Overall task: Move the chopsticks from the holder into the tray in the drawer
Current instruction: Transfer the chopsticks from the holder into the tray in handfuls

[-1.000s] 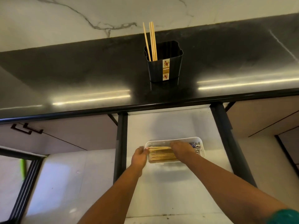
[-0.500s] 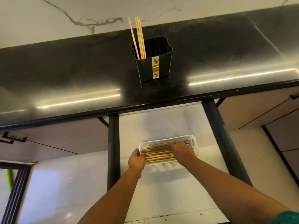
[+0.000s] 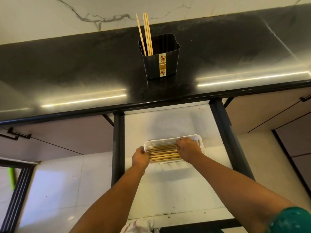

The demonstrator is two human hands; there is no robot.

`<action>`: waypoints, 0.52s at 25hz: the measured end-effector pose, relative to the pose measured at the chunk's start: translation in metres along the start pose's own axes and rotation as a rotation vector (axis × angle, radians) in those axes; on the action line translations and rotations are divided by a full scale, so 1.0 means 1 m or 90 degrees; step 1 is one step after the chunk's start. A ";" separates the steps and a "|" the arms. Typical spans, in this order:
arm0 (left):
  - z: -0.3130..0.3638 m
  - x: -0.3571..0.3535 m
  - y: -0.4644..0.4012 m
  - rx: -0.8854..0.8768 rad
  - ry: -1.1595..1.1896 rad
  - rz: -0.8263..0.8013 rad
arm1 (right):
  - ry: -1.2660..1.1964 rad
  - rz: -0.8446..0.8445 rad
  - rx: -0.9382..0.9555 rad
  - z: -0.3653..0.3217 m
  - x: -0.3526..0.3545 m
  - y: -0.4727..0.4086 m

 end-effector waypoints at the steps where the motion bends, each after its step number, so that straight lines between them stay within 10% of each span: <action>1: 0.009 0.004 0.006 -0.023 -0.010 0.010 | -0.019 0.031 0.010 -0.005 0.012 0.002; 13: 0.306 0.121 0.107 -0.491 -0.033 0.220 | -0.256 0.344 0.148 -0.095 0.307 -0.049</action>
Point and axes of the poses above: each hand's wrist, its own y-axis away from the middle knuckle, its own x-axis out of the back of the hand, z = x × y, the point moved 9 cm from there along -y, towards the middle knuckle, and after that the axes turned 2 degrees about -y, right-handed, at the moved point
